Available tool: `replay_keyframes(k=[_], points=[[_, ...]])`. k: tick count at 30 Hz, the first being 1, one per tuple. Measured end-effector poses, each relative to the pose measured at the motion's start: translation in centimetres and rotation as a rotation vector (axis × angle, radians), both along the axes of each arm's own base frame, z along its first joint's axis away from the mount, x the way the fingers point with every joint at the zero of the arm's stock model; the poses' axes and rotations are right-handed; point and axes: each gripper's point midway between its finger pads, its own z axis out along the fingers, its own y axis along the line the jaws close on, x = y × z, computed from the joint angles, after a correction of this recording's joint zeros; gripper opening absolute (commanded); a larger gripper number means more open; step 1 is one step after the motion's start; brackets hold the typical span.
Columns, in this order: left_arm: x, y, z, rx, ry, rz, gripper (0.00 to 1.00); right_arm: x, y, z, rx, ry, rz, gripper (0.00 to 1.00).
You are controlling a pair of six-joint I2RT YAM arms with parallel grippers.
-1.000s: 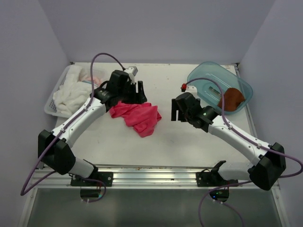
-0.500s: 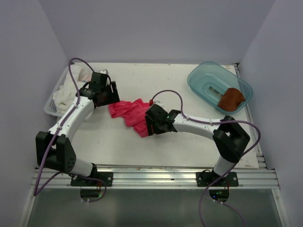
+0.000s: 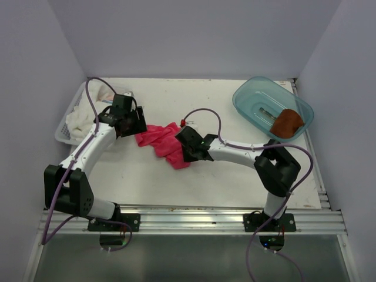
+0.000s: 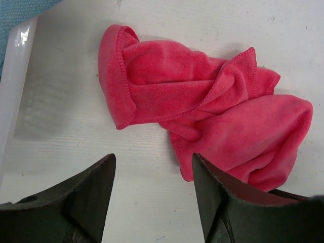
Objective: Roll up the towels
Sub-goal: Move the towel to the center of the board, then flatten the towel
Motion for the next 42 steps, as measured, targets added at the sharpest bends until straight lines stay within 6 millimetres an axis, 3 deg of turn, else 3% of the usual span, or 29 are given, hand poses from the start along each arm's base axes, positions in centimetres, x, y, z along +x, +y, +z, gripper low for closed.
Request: replay_keyframes(k=[3, 7, 15, 17, 18, 21, 24, 26, 28, 31, 32, 33, 36, 39, 42], points=[[-0.2, 0.0, -0.2, -0.003, 0.005, -0.004, 0.66, 0.2, -1.1, 0.5, -0.002, -0.013, -0.020, 0.00], [-0.2, 0.0, -0.1, -0.007, 0.002, -0.008, 0.66, -0.1, -4.0, 2.5, 0.003, -0.053, -0.064, 0.00], [-0.3, -0.3, 0.1, -0.019, -0.005, -0.037, 0.67, 0.8, -13.6, 8.1, 0.049, -0.183, -0.266, 0.00], [-0.4, -0.5, 0.0, -0.025, -0.004, -0.044, 0.67, 1.4, -15.3, 8.9, 0.059, -0.198, -0.314, 0.22], [-0.4, -0.5, -0.1, -0.028, -0.002, -0.045, 0.67, 1.6, -15.3, 9.0, 0.064, -0.199, -0.321, 0.46], [-0.6, -0.7, -0.3, -0.036, 0.005, -0.052, 0.67, 1.8, -12.2, 8.4, 0.048, -0.167, -0.251, 0.72], [-0.6, -0.8, -0.3, -0.042, 0.004, -0.057, 0.68, 1.4, -6.6, 6.3, 0.047, -0.113, -0.137, 0.79], [-0.7, -0.9, -0.3, -0.044, 0.006, -0.059, 0.68, 0.5, -4.3, 4.6, 0.051, -0.068, -0.088, 0.79], [-0.7, -0.9, -0.2, -0.045, 0.005, -0.059, 0.68, -0.2, -2.9, 2.5, 0.051, -0.014, -0.068, 0.77], [-0.7, -0.9, -0.1, -0.045, 0.001, -0.059, 0.68, -0.1, -1.8, 0.3, 0.051, 0.040, -0.072, 0.58], [-0.7, -0.9, 0.0, -0.046, -0.001, -0.060, 0.68, 0.0, -1.4, -0.3, 0.055, 0.054, -0.073, 0.50], [-0.7, -0.9, 0.1, -0.047, -0.003, -0.060, 0.68, 0.0, -1.1, -0.7, 0.059, 0.062, -0.073, 0.26], [-0.7, -1.0, 0.1, -0.051, -0.003, -0.063, 0.68, 0.1, -1.0, -1.0, 0.065, 0.070, -0.075, 0.00], [-0.8, -1.1, 0.1, -0.056, -0.002, -0.067, 0.68, 0.6, -1.7, -0.5, 0.054, 0.050, -0.087, 0.00], [-1.1, -1.2, -0.1, -0.062, 0.003, -0.073, 0.68, 1.5, -4.4, 1.3, 0.062, 0.008, -0.131, 0.00]])
